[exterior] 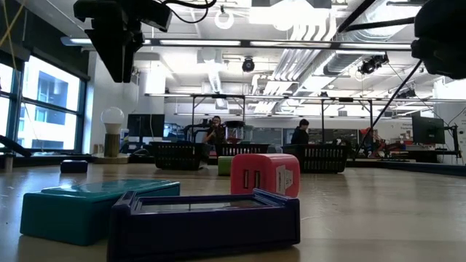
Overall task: Pick & Place Office items
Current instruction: Put the right pink charger charger adapter into the right black bin
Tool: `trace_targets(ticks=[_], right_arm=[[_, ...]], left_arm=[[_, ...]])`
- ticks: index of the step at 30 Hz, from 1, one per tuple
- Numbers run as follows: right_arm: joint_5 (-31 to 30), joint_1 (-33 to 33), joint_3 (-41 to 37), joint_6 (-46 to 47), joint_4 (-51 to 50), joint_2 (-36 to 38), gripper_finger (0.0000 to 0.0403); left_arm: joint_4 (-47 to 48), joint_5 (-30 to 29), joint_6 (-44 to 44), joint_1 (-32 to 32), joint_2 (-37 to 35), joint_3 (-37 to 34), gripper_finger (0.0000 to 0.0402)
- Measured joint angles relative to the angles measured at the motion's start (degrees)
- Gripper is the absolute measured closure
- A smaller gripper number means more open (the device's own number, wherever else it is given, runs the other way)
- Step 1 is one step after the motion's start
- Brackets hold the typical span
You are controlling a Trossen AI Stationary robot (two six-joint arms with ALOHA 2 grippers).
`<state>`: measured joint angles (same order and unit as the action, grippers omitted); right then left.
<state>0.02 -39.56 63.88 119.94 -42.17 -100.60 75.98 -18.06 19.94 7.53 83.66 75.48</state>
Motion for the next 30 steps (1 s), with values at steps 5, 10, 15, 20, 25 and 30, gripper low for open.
trace_targets(ticks=[5, 10, 15, 20, 25, 30], right_arm=[[-0.3, 0.2, 0.0, 0.0, -0.1, 0.0, 0.0050], [0.0, 0.2, -0.1, -0.2, -1.8, 0.1, 0.0050], [2.7, 0.2, -0.3, -0.3, -5.2, 0.3, 0.0050], [4.1, 0.2, -0.3, -1.3, -4.6, 0.3, 0.0050], [4.5, 0.2, -0.3, -1.7, -3.7, 0.4, 0.0050], [4.6, 0.2, -0.3, -2.6, -2.4, 0.4, 0.0050]], left_arm=[[0.0, 0.0, 0.0, 0.0, 0.0, 0.0, 0.0155], [-0.3, 0.0, -0.1, 0.0, 0.0, 0.0, 0.0155], [-0.6, 0.0, -0.1, 0.0, 0.0, 0.0, 0.0155], [-0.7, 0.2, -0.1, 0.0, 0.0, 0.0, 0.0155], [-1.8, 0.2, -1.0, 0.0, 0.0, 0.0, 0.0155], [-1.9, 0.1, -1.1, 0.0, 0.0, 0.0, 0.0155]])
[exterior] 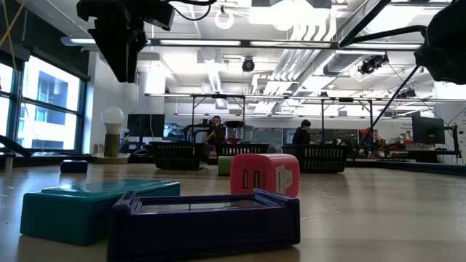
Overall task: Pick & Place Office items
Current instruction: Put the right pink charger charger adapter into the right black bin
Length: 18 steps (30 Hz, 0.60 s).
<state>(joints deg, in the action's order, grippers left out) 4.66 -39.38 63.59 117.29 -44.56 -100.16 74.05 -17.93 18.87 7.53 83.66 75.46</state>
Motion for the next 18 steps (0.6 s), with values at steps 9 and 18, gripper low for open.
trace_targets(ticks=[9, 18], right_arm=[[2.7, 0.2, 0.1, -4.7, -0.1, 0.1, 0.0050], [4.0, 0.2, 0.1, -9.4, 1.3, 0.1, 0.0050]], left_arm=[[0.0, 0.0, 0.0, 0.0, 0.0, 0.0, 0.0155], [0.0, -0.2, 0.0, 0.0, 0.0, 0.0, 0.0155]])
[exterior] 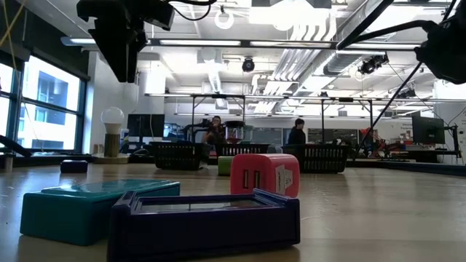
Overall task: Pick & Place Office items
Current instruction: Put the right pink charger charger adapter into the right black bin
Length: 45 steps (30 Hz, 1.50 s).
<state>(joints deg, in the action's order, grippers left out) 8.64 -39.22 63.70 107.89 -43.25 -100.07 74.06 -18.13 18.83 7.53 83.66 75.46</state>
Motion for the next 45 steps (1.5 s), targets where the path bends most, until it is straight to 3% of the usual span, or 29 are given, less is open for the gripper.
trace_targets(ticks=[10, 24, 30, 36, 42, 45], right_arm=[[0.2, 0.0, 0.1, -0.7, 1.6, 0.1, 0.0050], [-2.2, -0.1, 3.1, 6.9, 0.0, 1.2, 0.0050], [-3.0, -2.5, 3.9, 14.7, -0.7, 1.2, 0.0050], [-7.2, -5.4, 3.9, 22.2, -3.2, 1.2, 0.0050], [-13.0, -5.5, 3.9, 22.8, -4.0, 0.2, 0.0050], [-13.0, -5.5, 3.9, 22.8, -4.2, -1.5, 0.0050]], left_arm=[[-1.0, 0.0, 0.0, 0.0, 0.0, 0.0, 0.0155], [-1.5, 0.0, -1.4, 0.0, 0.0, 0.0, 0.0155], [-1.6, 0.1, -1.4, 0.0, 0.0, -1.1, 0.0155], [-1.8, 0.2, -1.7, 0.0, 0.0, -3.2, 0.0155], [-2.0, 0.2, -1.9, 0.0, 0.0, -4.8, 0.0155], [-2.0, 0.2, -1.9, 0.0, 0.0, -5.2, 0.0155]])
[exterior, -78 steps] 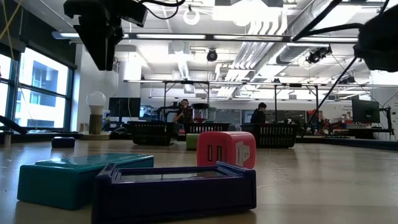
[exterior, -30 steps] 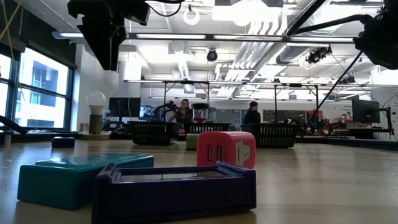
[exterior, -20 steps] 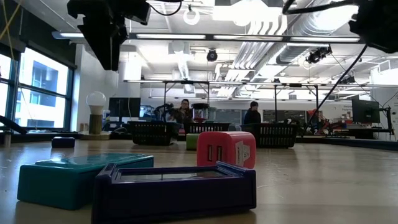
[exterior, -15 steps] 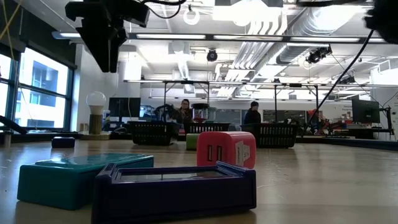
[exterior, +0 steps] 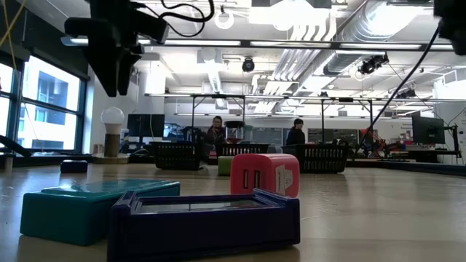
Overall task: Pick & Place Office items
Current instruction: Put the right pink charger charger adapter into the right black bin
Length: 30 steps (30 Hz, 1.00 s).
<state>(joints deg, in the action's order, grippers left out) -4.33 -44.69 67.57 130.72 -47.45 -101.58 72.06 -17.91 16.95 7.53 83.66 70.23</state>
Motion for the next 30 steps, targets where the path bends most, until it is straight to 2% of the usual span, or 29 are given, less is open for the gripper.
trace_targets(ticks=[9, 18, 30], right_arm=[[-1.0, -0.3, 0.0, 1.1, -0.3, -3.7, 0.0050], [-1.0, -0.2, 0.0, 1.6, -1.8, -3.9, 0.0055], [-1.4, 0.4, 0.0, 1.6, -1.7, -4.6, 0.0151]], left_arm=[[-0.2, 0.0, 0.0, 0.0, 0.0, -0.2, 0.0155], [-0.7, -0.2, 0.0, 1.8, 0.0, -0.2, 0.0155], [-0.9, -0.2, 0.5, 4.0, 0.0, -0.2, 0.0155]])
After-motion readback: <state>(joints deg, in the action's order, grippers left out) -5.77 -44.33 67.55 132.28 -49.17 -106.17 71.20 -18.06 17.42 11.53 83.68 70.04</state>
